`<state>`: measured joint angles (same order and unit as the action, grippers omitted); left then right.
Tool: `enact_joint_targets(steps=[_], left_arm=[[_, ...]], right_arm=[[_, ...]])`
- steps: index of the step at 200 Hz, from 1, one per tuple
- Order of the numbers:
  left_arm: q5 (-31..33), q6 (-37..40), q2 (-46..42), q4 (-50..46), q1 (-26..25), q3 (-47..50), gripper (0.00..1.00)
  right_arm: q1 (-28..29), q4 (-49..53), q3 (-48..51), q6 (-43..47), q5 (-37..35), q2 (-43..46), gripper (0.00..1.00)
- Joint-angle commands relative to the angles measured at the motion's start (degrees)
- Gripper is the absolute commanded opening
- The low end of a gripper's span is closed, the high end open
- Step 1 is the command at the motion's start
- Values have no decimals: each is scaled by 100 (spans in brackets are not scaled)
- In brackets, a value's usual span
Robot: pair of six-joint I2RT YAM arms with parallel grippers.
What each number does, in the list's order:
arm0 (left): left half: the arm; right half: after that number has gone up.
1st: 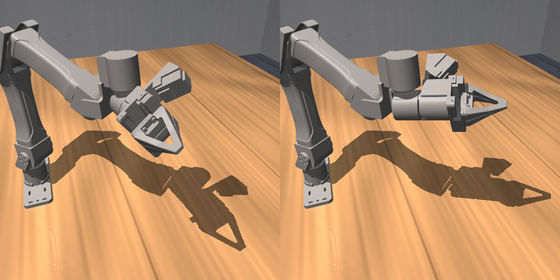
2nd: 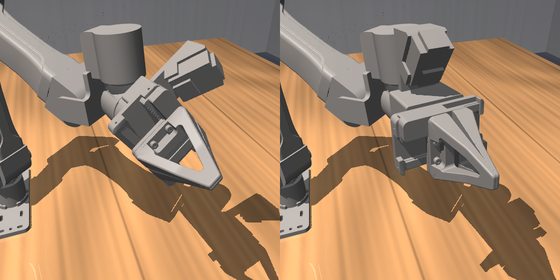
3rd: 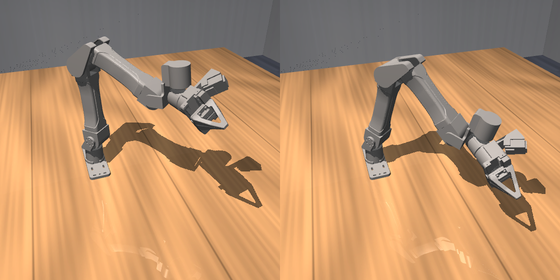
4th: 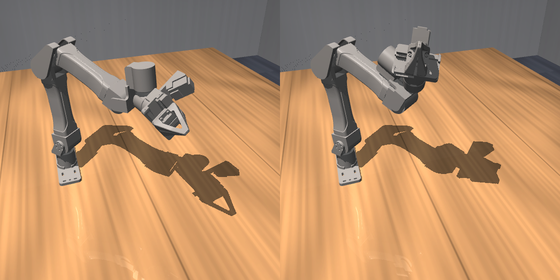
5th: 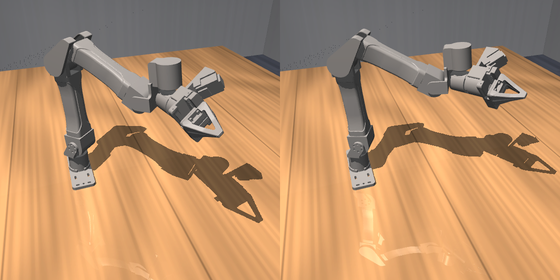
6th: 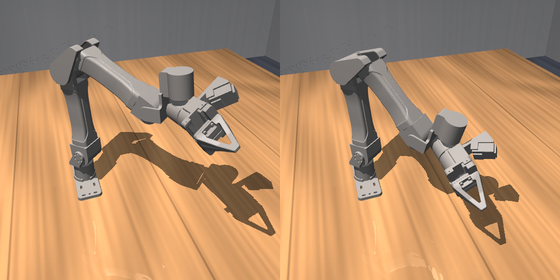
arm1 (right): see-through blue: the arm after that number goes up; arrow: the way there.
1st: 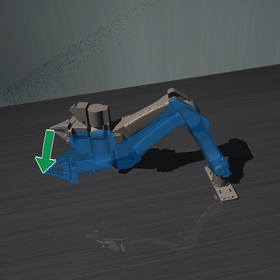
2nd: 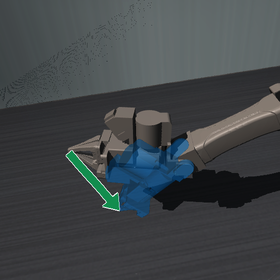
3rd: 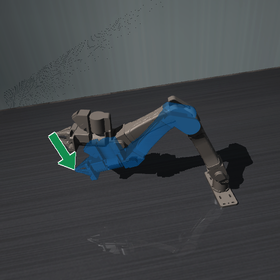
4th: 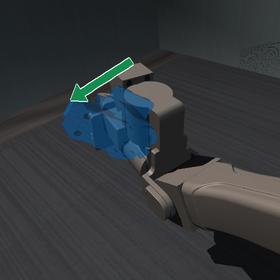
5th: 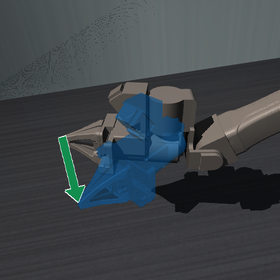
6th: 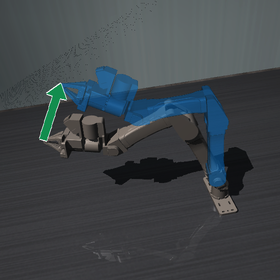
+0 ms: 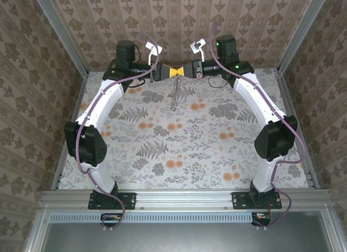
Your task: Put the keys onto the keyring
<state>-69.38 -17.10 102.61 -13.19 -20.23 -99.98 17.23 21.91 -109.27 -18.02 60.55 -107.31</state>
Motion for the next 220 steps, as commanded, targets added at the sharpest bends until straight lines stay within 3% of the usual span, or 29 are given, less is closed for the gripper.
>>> enact_joint_targets(steps=[1,9,28,61,100,142,180,220], left_arm=[[-184,-44,-92,275,-104,58,0],[-157,-111,-108,385,-111,90,0],[-78,-381,-168,799,-110,207,0],[26,-760,-266,1371,-108,329,0],[242,-1090,-392,1809,-130,379,0],[575,-1378,-483,2092,-165,414,0],[868,-1532,-564,2172,-240,473,0],[1032,-1543,-629,2121,-319,515,0]], right_arm=[[-10,-403,126,-161,62,188,0],[-18,-480,193,-214,53,240,0],[-94,-785,453,-396,35,443,19],[-327,-1563,1228,-808,-45,996,33],[-397,-2759,2664,-1296,-542,1858,42],[-130,-3638,4102,-1207,-1952,2716,51],[303,-3903,4583,-747,-2978,3002,55],[534,-4000,4497,-535,-3302,2836,55]])
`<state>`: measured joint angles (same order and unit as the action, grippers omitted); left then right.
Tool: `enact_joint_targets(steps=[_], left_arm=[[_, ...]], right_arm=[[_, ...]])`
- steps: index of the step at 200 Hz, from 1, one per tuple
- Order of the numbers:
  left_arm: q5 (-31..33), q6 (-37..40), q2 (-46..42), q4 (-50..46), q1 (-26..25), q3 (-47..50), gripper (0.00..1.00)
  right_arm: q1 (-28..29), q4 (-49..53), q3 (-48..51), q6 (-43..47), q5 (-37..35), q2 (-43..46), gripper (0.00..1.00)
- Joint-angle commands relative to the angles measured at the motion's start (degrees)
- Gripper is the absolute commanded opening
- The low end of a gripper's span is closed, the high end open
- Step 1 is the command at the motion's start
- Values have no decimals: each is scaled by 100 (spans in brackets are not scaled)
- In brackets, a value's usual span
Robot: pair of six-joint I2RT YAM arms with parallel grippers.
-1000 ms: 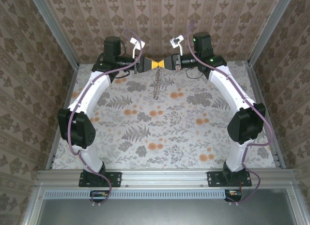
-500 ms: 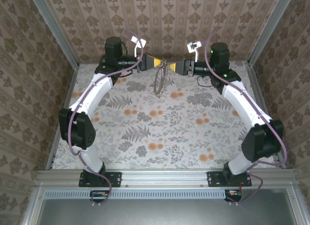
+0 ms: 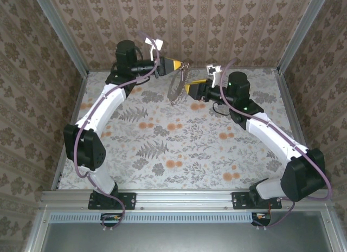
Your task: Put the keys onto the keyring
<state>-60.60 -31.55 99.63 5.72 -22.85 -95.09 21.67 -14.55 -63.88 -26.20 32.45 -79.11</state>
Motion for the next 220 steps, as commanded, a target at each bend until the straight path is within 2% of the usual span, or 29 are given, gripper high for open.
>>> enact_joint_targets(steps=[1,72,117,129,183,220], left_arm=[[158,-97,-336,225,-59,25,0],[214,-97,-381,189,-149,58,0],[217,-88,-445,169,-182,64,0],[214,-88,-457,167,-185,78,0],[345,-88,-537,248,-185,179,0],[536,-217,-642,539,-184,376,0]], right_arm=[[91,-351,-49,287,-488,13,55],[183,-209,-598,383,-516,-449,54],[215,-178,-816,350,-569,-720,45],[215,-222,-836,319,-583,-747,41],[220,-194,-825,249,-423,-711,0],[266,-157,-876,158,-72,-724,0]])
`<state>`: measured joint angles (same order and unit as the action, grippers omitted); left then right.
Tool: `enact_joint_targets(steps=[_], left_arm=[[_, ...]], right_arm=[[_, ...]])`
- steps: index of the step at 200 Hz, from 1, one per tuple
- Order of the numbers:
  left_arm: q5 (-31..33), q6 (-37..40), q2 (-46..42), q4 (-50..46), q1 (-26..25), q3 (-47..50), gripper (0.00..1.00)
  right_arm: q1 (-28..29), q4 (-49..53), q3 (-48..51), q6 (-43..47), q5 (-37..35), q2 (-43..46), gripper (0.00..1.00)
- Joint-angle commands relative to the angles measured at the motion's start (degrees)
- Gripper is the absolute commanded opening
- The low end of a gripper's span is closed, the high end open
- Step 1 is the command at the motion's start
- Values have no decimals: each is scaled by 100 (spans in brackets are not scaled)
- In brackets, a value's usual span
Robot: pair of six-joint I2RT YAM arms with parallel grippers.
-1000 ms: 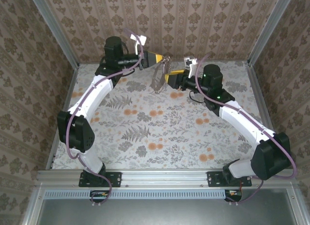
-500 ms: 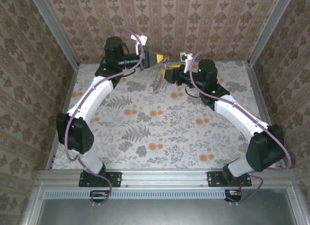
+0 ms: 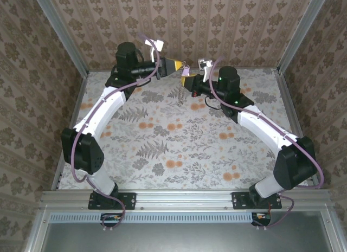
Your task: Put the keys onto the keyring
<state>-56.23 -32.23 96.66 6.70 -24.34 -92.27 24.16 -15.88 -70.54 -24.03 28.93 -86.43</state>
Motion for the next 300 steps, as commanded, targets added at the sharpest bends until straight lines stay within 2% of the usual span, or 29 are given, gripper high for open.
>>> enact_joint_targets(steps=[1,94,145,282,300], left_arm=[[106,-151,-347,448,-36,99,0],[305,-398,-405,848,-34,319,0],[314,-416,-434,886,-49,379,0],[502,-572,-571,1174,-64,728,0],[609,-643,-595,1230,-61,762,0]], right_arm=[[17,-15,-216,-62,289,10,0],[451,410,-361,148,522,-256,0],[466,480,-530,91,646,-456,0],[457,339,-673,-123,443,-453,0],[433,370,-598,-146,390,-355,23]])
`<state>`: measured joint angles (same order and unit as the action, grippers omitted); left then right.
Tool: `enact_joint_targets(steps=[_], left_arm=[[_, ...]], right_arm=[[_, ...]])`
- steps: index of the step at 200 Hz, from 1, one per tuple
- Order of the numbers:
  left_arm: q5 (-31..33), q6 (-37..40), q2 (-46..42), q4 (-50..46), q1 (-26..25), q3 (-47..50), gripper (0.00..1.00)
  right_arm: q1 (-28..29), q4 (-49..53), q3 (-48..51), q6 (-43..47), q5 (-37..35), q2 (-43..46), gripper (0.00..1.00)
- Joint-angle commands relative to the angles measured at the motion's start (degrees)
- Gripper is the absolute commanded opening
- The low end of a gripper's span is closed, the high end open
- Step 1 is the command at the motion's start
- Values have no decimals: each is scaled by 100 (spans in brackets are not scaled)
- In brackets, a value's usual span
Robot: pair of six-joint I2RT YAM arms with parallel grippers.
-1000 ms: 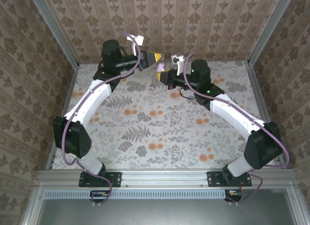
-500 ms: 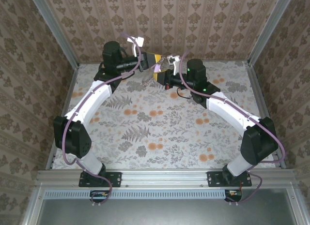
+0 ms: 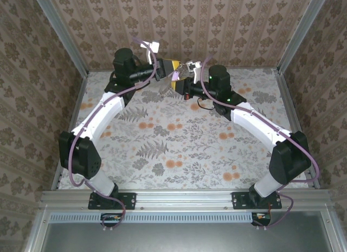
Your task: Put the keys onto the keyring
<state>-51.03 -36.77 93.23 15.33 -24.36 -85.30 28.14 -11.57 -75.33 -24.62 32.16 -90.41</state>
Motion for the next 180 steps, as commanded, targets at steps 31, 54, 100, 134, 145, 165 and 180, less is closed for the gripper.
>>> enact_joint_targets(steps=[31,54,100,134,145,165,180], left_arm=[[336,-376,-293,604,-26,207,0],[384,-610,-253,867,14,308,0],[611,-1154,-202,1459,54,553,0],[808,-1477,-223,1799,39,696,0],[830,-1595,-234,1944,38,744,0],[884,-1828,-222,2258,28,826,0],[892,-1976,-204,2420,27,856,0]], right_arm=[[-132,-82,204,-202,36,421,41],[-287,-131,454,-303,45,793,42],[-538,-730,691,-943,-412,1310,41],[-568,-1413,476,-1658,-650,935,40],[-572,-1624,357,-1933,-648,737,40],[-577,-2137,198,-2443,-558,405,38],[-580,-2418,103,-2720,-509,194,37]])
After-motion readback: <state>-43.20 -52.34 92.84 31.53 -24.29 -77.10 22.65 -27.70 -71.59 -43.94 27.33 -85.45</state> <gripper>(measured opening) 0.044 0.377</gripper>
